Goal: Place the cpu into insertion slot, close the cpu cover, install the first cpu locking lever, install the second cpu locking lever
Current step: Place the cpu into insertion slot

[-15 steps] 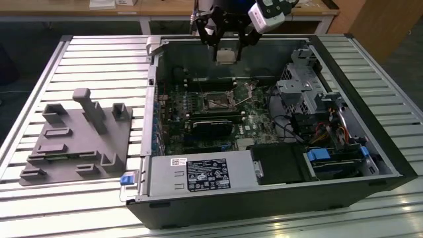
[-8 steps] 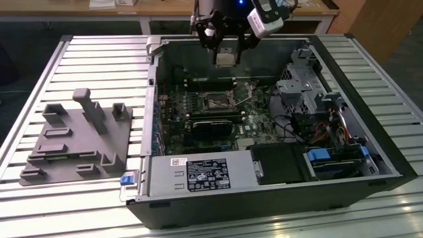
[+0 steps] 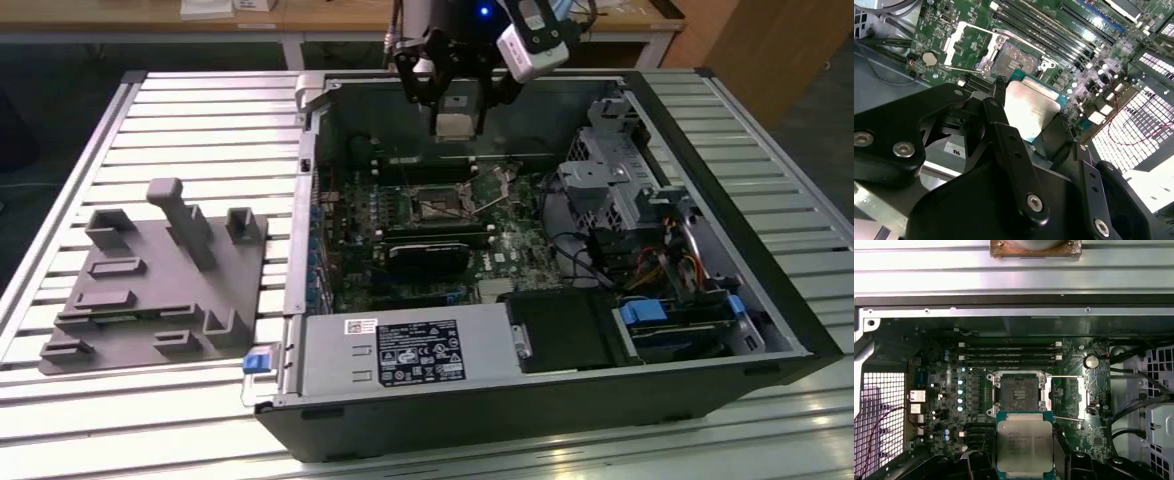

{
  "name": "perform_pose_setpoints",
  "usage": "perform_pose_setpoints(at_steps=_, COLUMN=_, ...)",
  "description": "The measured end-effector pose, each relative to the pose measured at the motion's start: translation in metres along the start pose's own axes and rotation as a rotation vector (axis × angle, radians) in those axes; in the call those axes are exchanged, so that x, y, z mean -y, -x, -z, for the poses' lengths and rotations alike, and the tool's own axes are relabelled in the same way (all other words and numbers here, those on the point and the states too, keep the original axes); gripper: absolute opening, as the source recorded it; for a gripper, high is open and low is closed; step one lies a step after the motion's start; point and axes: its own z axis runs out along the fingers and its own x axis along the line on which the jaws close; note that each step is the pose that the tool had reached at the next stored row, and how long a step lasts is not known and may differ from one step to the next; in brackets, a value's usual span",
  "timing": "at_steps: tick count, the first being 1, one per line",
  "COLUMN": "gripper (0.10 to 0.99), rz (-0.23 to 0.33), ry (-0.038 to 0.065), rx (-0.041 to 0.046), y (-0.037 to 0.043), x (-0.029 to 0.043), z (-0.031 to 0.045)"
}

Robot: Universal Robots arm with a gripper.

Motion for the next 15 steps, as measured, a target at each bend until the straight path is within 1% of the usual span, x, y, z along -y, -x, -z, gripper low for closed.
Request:
perform_pose_setpoints(at_steps=1, gripper=0.537, rz=0.000, ry=-0.004, rx=0.0001, y=0.0000, x=-0.0004, z=-0.0009)
perform_pose_setpoints(at_steps=3, gripper=0.537, rz=0.000, ry=-0.005, rx=0.0004, y=0.0001, x=-0.0007, z=-0.0030)
perform_pose_setpoints(at_steps=9, gripper=0.537, rz=0.012, ry=-0.005, rx=0.0056, y=0.0001, x=-0.0007, z=-0.0090)
perform_pose_setpoints(at_steps=15, gripper=0.537, rz=0.023, ry=-0.004, rx=0.0129, y=-0.0007, x=-0.0011, z=-0.0151)
